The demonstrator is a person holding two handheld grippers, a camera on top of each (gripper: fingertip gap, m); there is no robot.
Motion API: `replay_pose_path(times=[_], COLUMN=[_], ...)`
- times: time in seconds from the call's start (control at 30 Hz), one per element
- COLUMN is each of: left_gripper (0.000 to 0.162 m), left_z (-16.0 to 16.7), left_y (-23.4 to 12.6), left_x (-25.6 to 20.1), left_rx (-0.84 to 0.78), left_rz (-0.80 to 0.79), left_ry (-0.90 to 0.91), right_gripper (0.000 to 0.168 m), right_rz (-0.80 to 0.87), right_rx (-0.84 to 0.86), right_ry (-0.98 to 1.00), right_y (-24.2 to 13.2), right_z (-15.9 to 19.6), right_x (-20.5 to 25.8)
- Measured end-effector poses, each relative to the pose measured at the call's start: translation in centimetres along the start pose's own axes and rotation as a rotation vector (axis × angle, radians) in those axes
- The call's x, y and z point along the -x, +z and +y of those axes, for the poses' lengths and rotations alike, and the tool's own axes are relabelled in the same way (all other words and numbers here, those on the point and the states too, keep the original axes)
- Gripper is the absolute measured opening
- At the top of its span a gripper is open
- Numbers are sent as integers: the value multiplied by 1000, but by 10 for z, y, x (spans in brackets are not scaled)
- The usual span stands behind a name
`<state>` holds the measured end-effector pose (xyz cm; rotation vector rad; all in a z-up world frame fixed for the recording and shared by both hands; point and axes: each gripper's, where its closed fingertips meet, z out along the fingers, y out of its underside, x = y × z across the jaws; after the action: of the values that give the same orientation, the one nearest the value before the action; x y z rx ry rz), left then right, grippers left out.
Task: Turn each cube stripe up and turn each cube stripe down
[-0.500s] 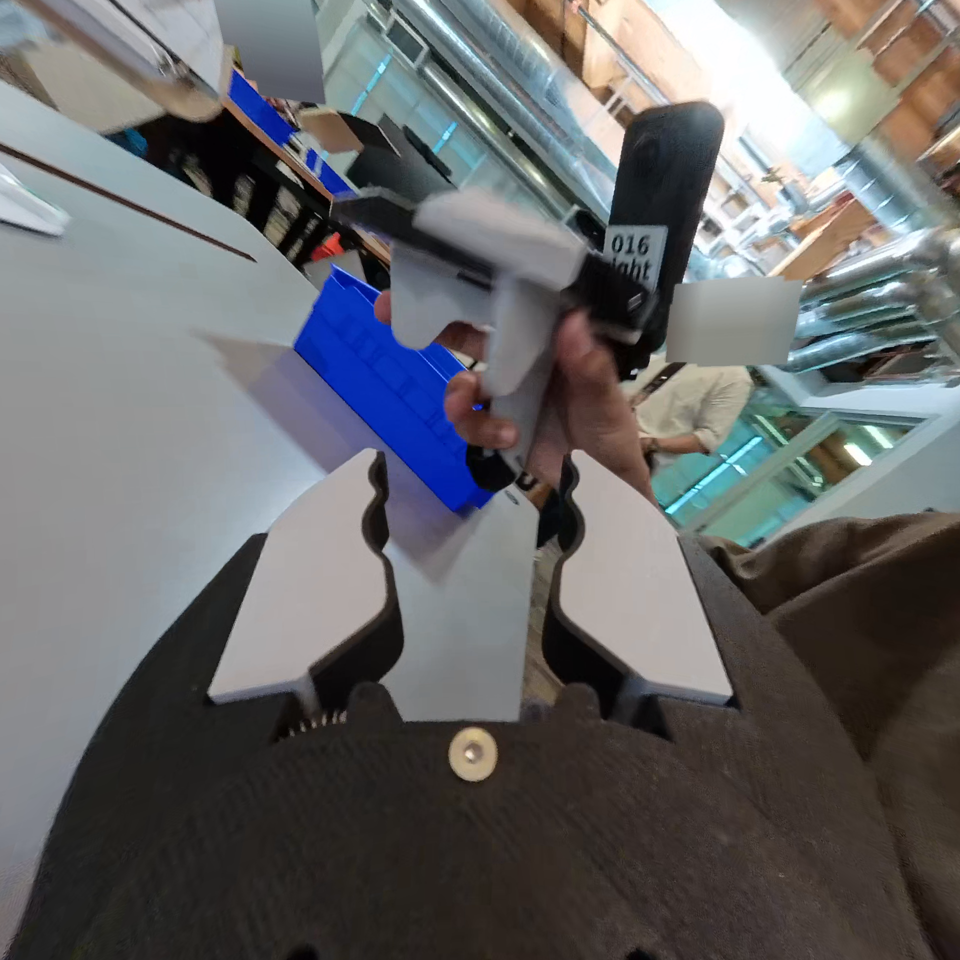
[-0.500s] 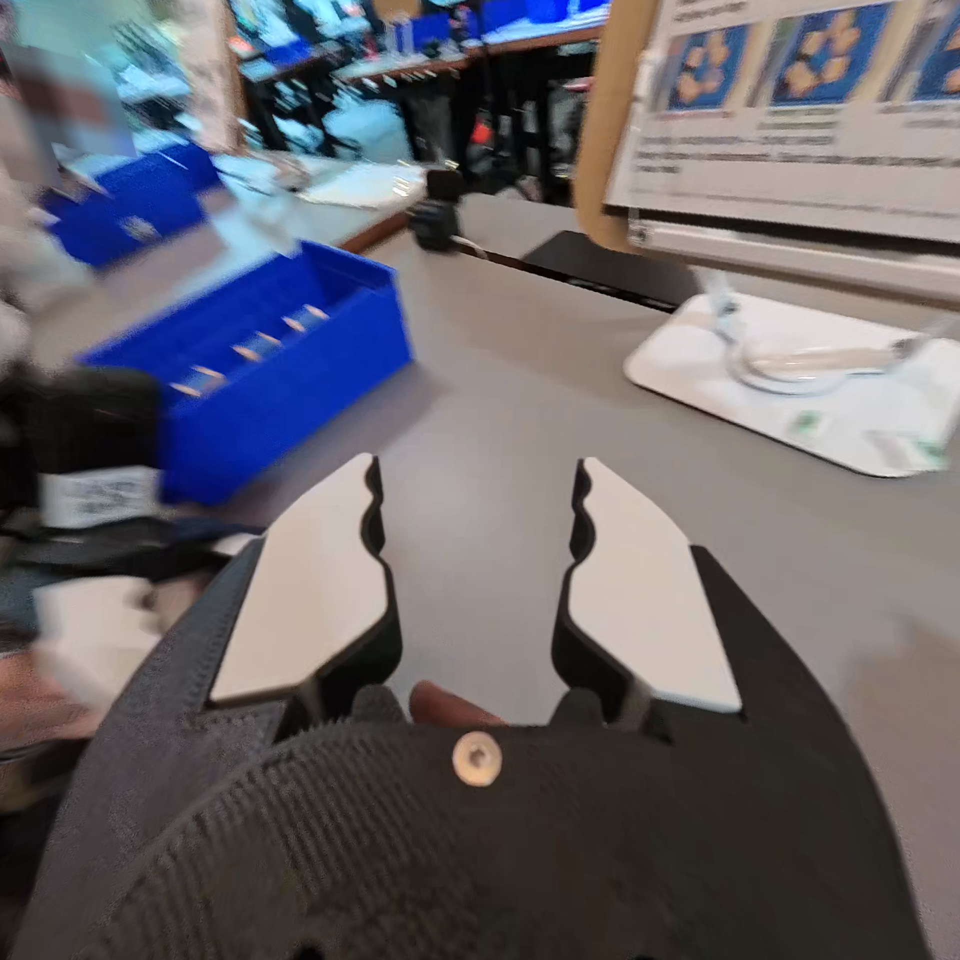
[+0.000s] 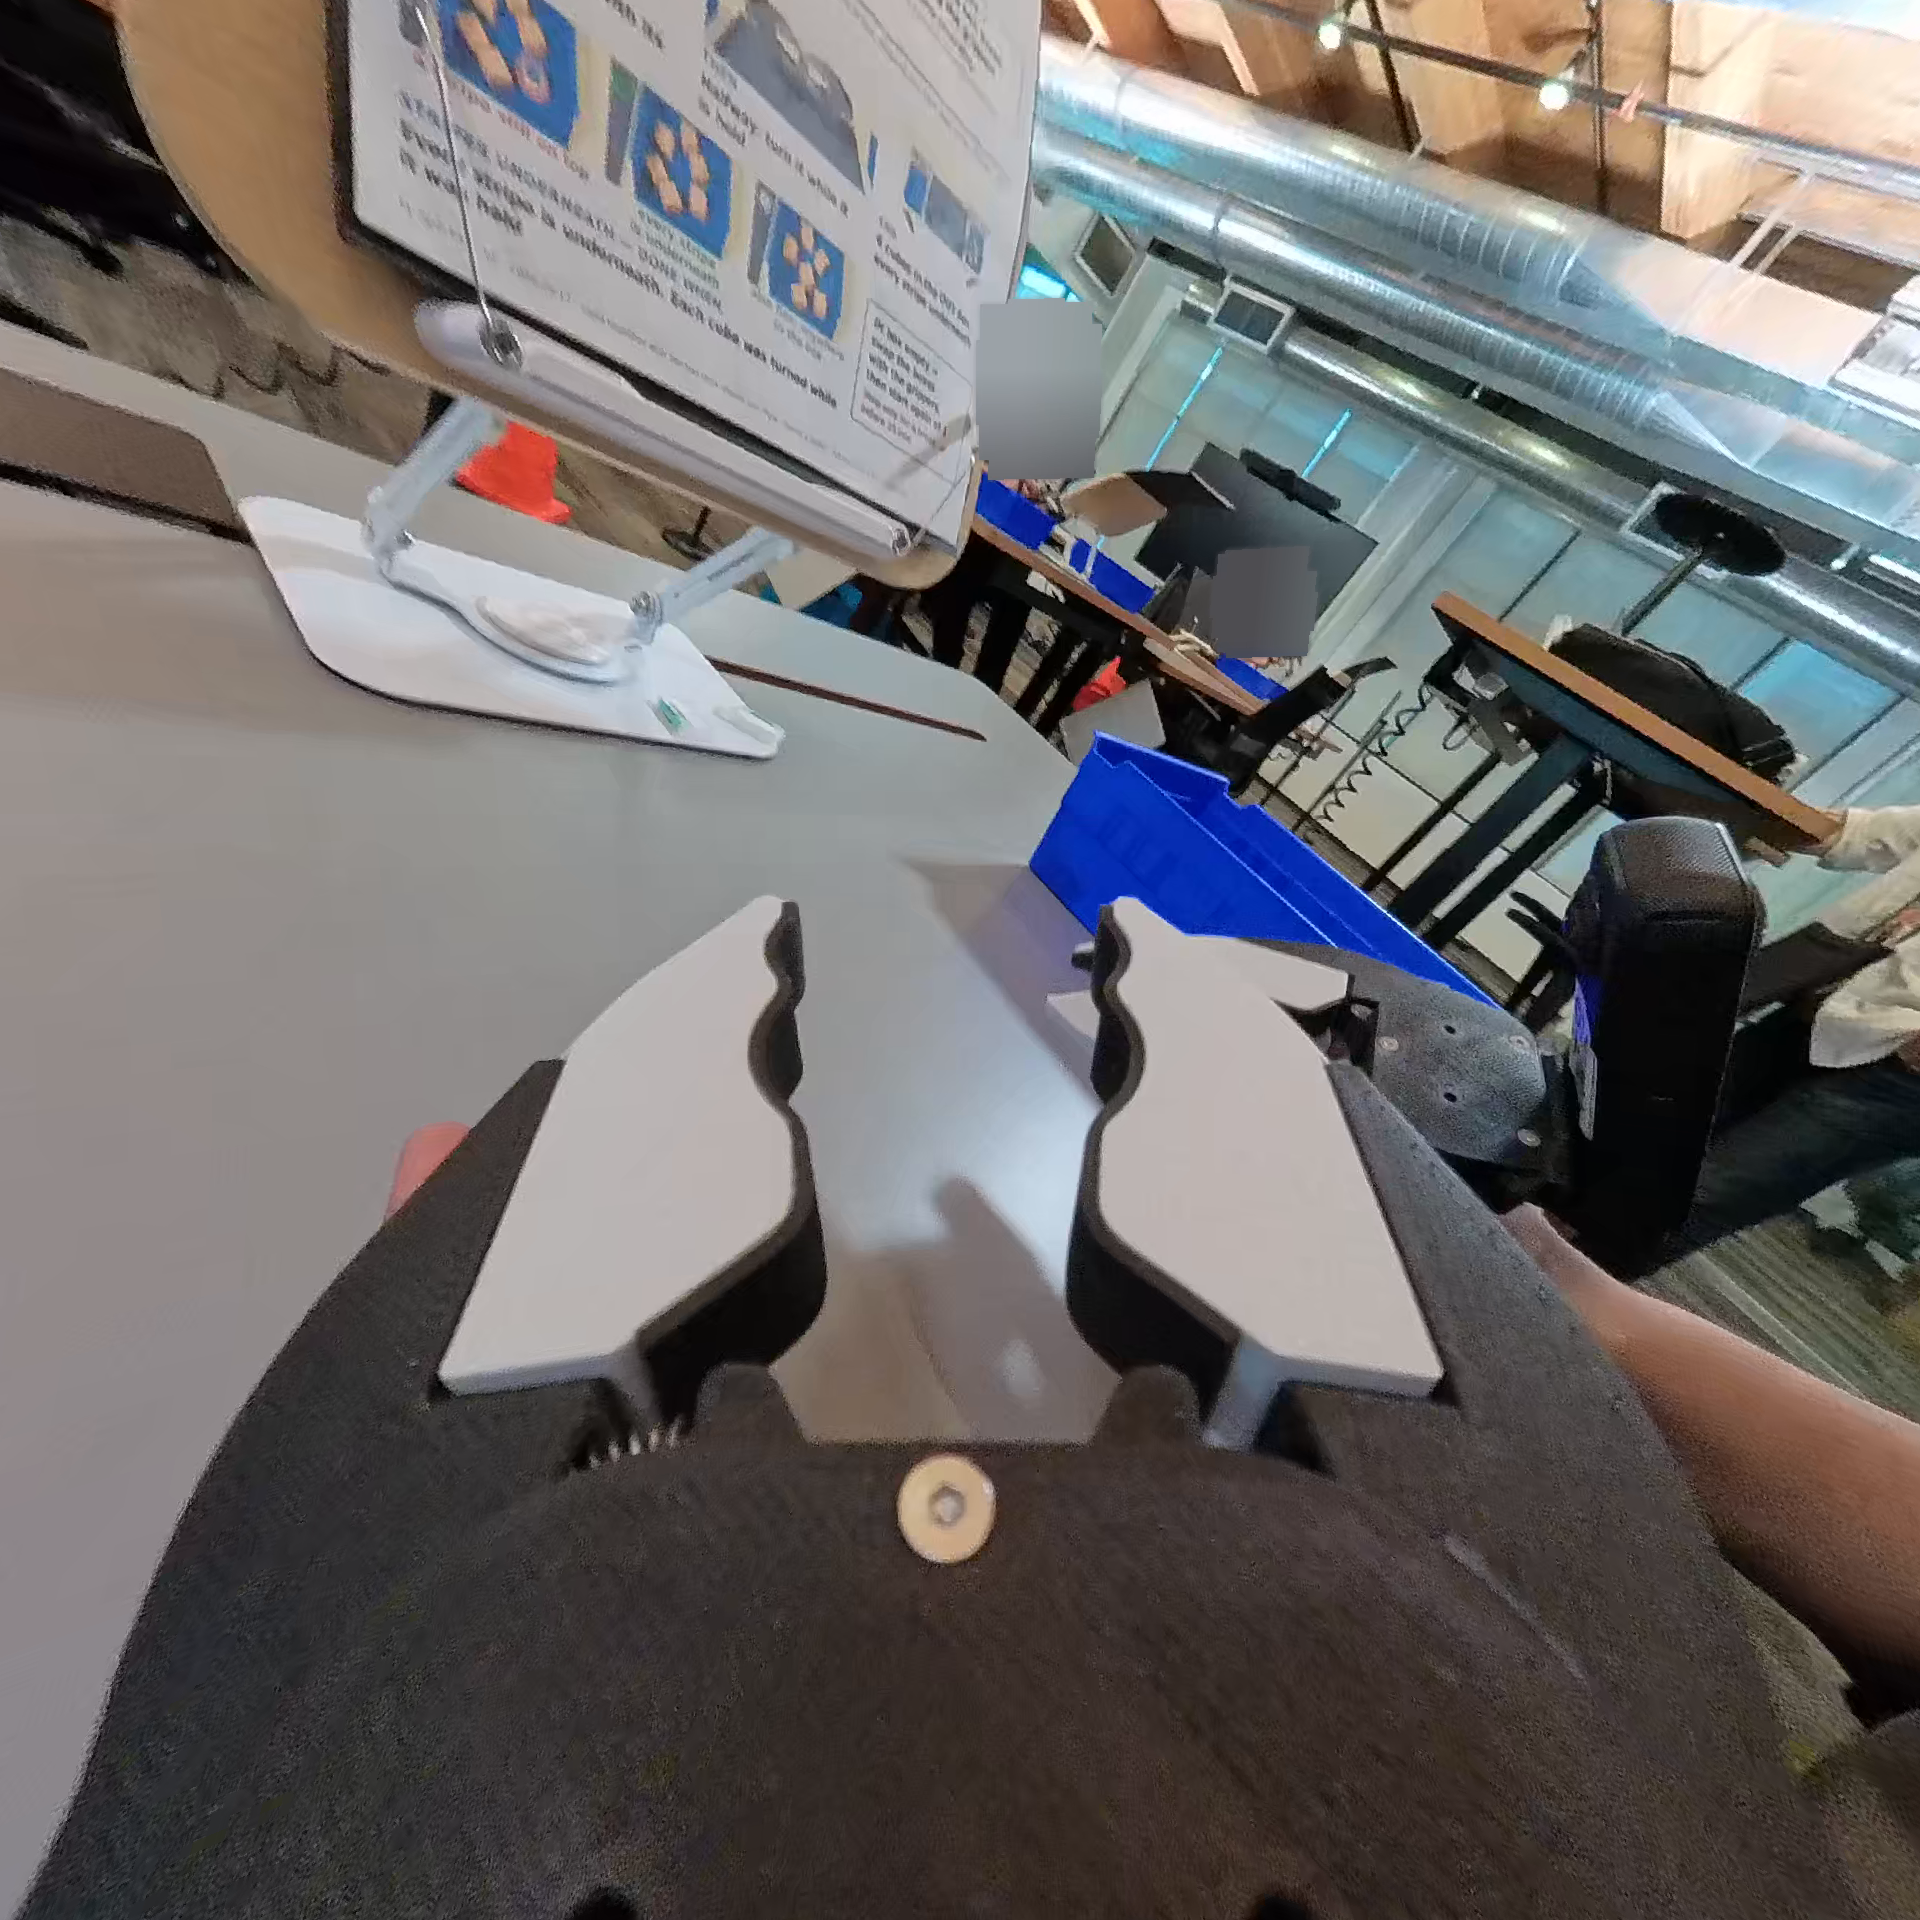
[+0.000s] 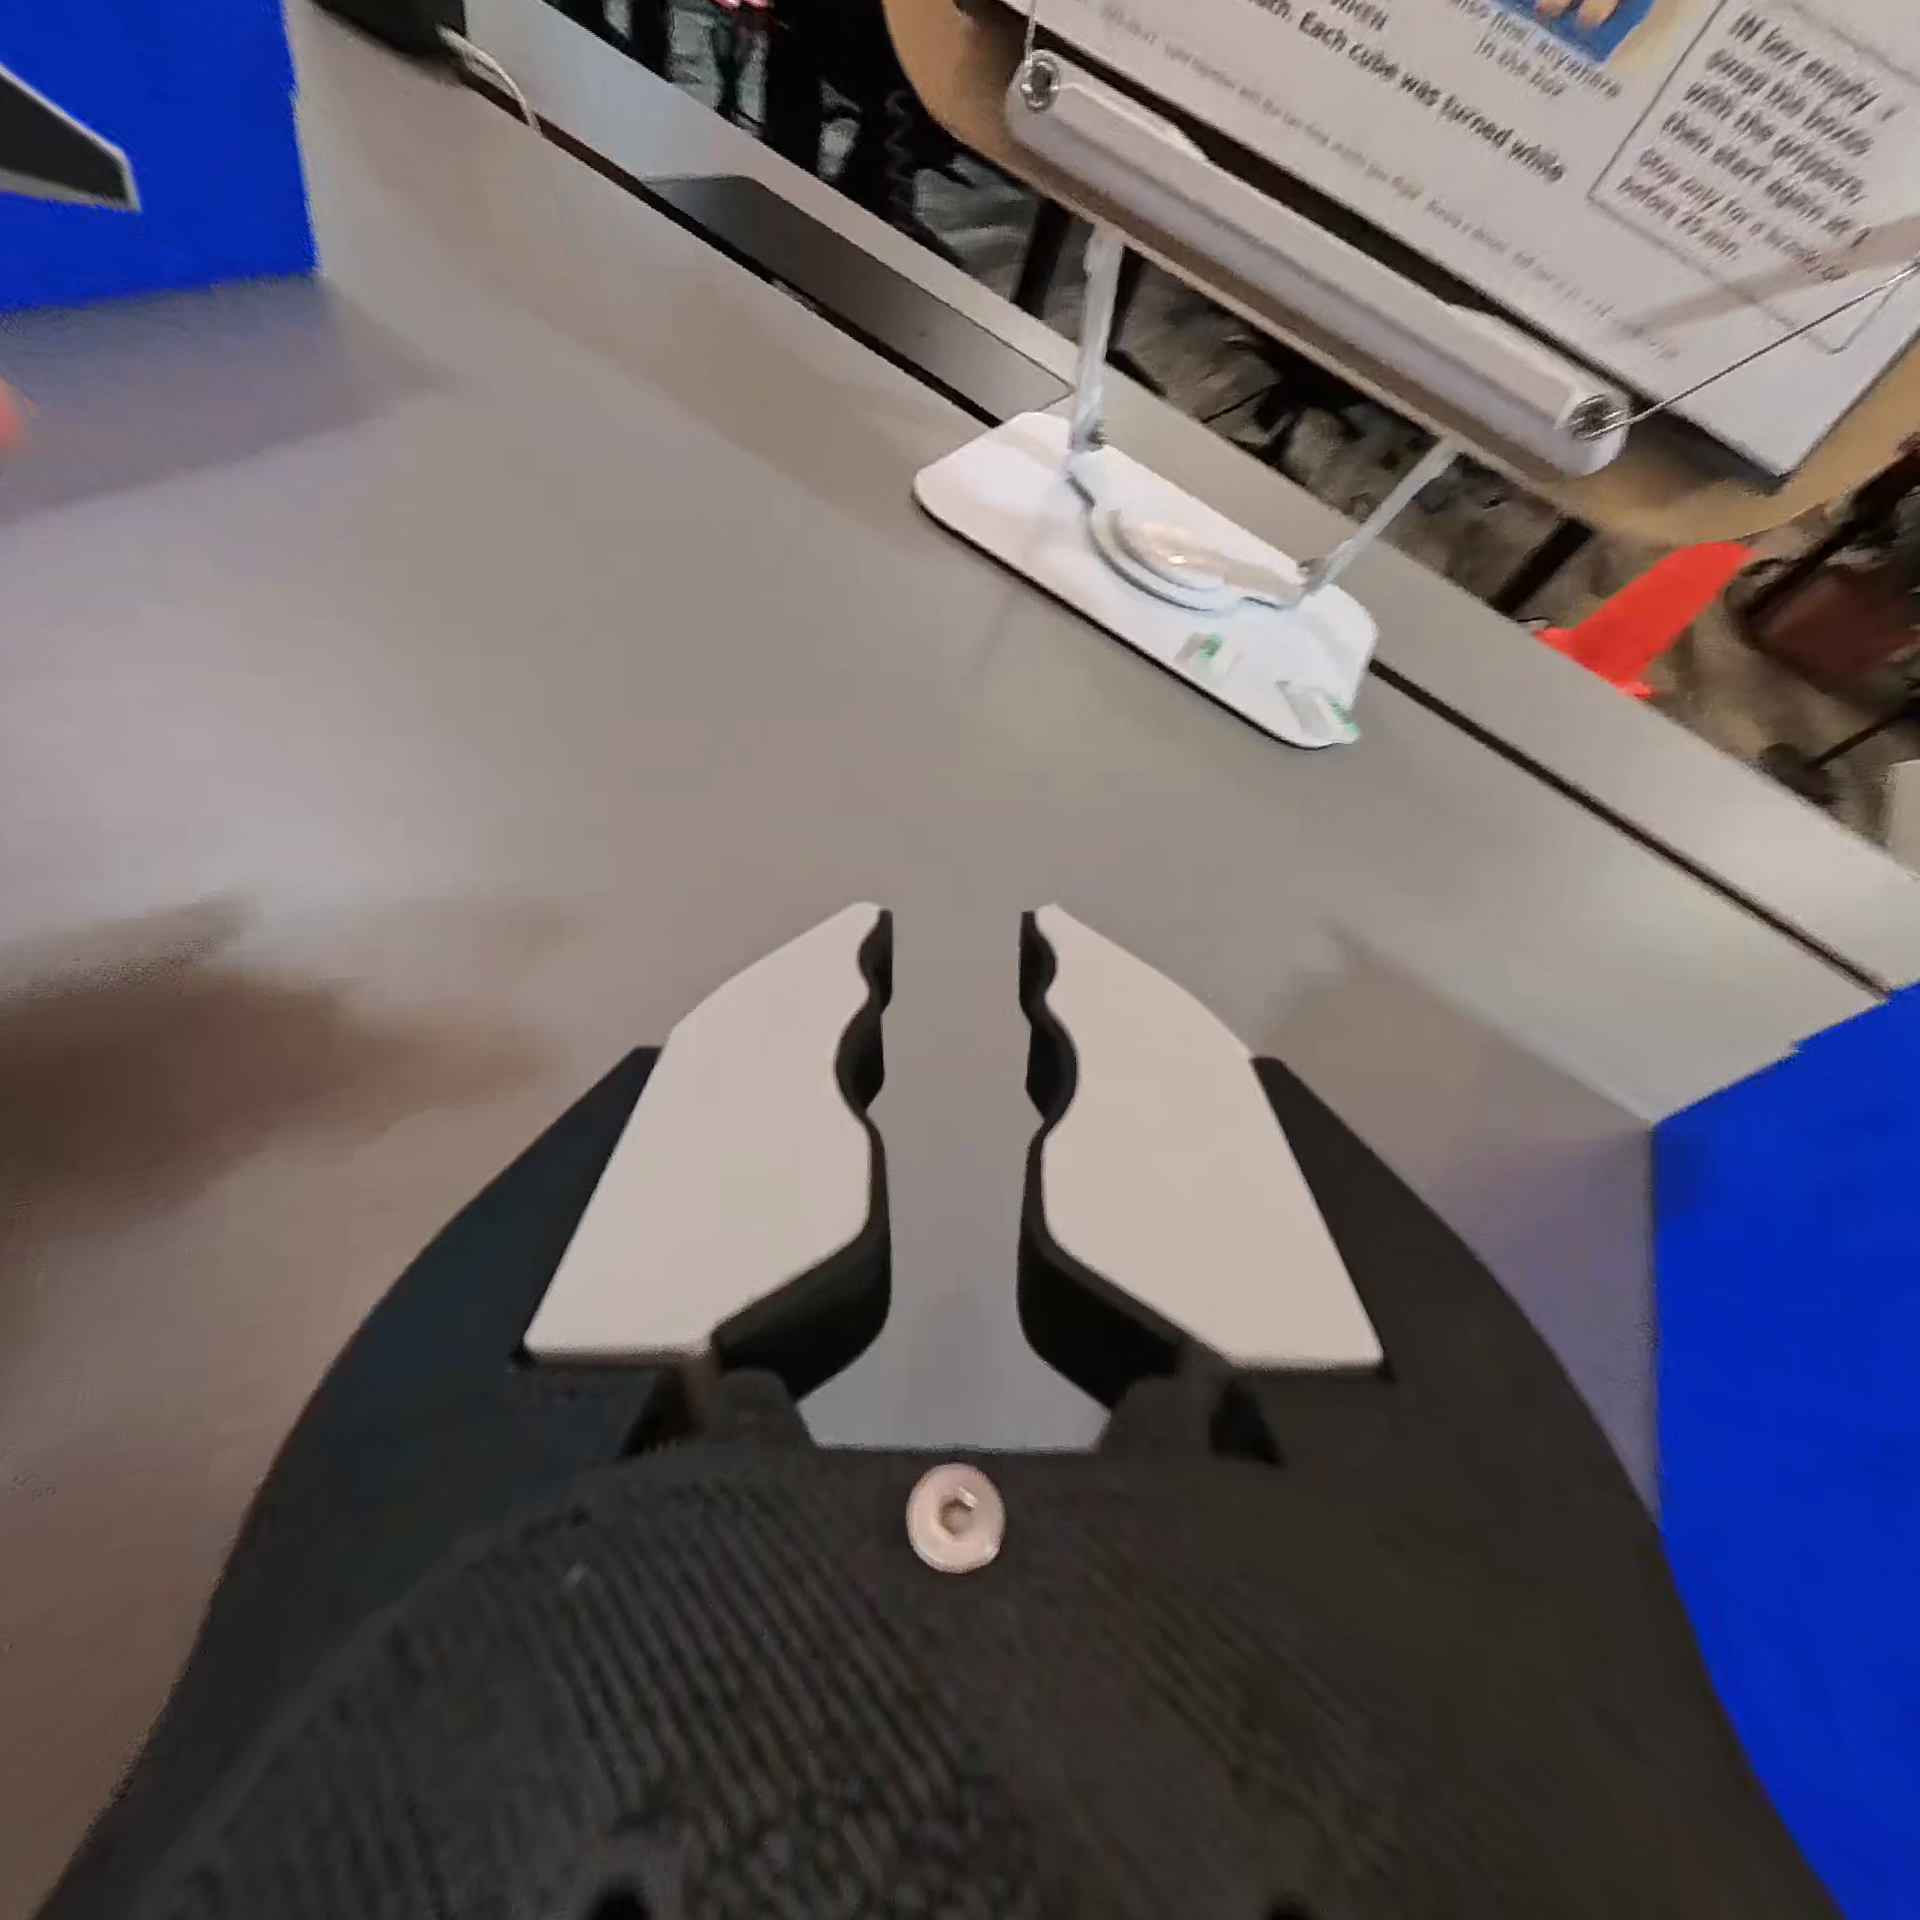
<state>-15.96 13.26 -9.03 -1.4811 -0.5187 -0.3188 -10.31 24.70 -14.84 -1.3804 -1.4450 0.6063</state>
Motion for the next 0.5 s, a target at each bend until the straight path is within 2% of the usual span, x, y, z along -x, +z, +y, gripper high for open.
replay_pose_path(times=[0.07, 0.17, 0.23, 0.3, 0.4, 0.5], left_gripper=[54, 64, 68, 70, 71, 72], left_z=[-15, -69, -115, -145, -148, -111], left_y=[-5, -26, -50, -78, -118, -146], left_x=[4, 28, 55, 82, 137, 199], left_rx=[-41, -98, -72, 8, 123, 315], left_rz=[-36, -204, -364, -474, -617, -751], left_ry=[37, 122, 193, 216, 187, 101], right_gripper=[27, 34, 38, 39, 40, 40], right_rz=[-42, -60, -66, -85, -111, -115], right_rx=[4, 28, 31, 28, 36, 30], right_ry=[46, 37, 23, 42, 56, 60], right_y=[3, 8, 9, 10, 11, 6], right_z=[4, 15, 19, 19, 19, 19], right_x=[2, 0, -1, 2, 6, 9])
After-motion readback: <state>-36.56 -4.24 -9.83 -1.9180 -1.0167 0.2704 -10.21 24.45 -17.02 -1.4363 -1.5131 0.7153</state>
